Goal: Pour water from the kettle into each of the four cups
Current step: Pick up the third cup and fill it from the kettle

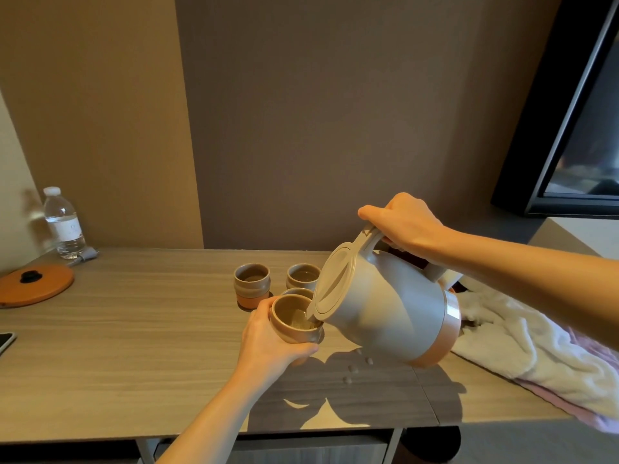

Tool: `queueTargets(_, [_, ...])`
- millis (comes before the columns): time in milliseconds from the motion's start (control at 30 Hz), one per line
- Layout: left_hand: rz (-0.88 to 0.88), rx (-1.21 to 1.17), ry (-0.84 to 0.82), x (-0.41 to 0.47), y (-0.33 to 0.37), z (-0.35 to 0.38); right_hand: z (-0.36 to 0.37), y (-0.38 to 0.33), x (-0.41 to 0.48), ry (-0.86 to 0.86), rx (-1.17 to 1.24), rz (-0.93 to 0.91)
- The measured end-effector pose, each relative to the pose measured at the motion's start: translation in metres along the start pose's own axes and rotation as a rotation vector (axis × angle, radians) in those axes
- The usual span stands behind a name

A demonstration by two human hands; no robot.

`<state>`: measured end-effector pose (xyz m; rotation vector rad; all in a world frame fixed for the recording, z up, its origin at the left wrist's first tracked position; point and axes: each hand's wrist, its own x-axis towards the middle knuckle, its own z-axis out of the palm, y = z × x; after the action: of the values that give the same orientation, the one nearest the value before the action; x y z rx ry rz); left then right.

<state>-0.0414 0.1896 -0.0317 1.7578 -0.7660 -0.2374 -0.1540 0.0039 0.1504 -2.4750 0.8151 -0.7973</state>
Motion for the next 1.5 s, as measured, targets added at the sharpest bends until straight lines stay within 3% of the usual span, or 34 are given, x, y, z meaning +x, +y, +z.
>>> queueTargets(400, [-0.028, -0.006, 0.016, 0.004, 0.003, -0.003, -0.002, -0.002, -0.003, 0.017, 0.033, 0.037])
queueTargets(933, [-0.062, -0.054, 0.057, 0.013, 0.015, -0.009, 0.0, 0.02, -0.02, 0.058, 0.505, 0.369])
queueTargets(1500, [-0.095, -0.068, 0.147, 0.042, 0.001, -0.035, -0.002, 0.052, -0.027, 0.167, 0.8, 0.515])
